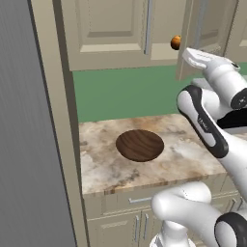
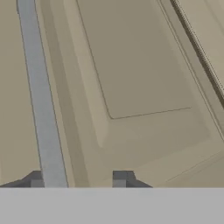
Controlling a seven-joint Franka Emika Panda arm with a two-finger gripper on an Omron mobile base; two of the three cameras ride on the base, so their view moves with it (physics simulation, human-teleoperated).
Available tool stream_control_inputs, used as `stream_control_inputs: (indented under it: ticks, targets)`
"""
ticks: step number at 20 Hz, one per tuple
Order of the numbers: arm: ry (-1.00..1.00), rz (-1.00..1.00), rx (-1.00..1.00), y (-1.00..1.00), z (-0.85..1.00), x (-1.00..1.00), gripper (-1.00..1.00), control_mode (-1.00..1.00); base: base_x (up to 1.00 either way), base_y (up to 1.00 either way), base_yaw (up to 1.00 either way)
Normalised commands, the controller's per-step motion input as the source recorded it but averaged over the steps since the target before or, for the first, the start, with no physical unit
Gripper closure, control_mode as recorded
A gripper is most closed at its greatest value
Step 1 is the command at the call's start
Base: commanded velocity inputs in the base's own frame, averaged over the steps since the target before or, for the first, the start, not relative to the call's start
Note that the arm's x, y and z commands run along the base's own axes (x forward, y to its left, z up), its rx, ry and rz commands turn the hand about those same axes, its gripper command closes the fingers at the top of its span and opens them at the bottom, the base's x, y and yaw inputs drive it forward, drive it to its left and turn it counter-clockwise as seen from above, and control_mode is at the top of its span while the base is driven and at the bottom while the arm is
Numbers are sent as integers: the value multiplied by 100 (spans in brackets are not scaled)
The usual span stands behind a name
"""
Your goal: Open the cabinet. Pick the tangerine and orange from the cabinet and place them into the bowl. Then close the cabinet.
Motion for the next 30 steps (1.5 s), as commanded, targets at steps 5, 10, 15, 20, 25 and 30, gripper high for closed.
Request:
stream_control_inputs:
  ticks: [5, 10, 15, 20, 25, 30]
  targets:
    - [0, 3, 10, -60, 0, -12, -100, -100, 0, 0, 0]
    - [-10, -5, 3, -49, 0, -100, -100, -100, 0, 0, 0]
    - [-4, -8, -2, -6, -3, -99, -100, -100, 0, 0, 0]
    - [4, -3, -27, 86, -20, -46, -100, -100, 0, 0, 0]
    - [13, -5, -37, 100, -12, -12, -100, -100, 0, 0, 0]
    - [3, -47, -24, 71, 0, 0, -100, -100, 0, 0, 0]
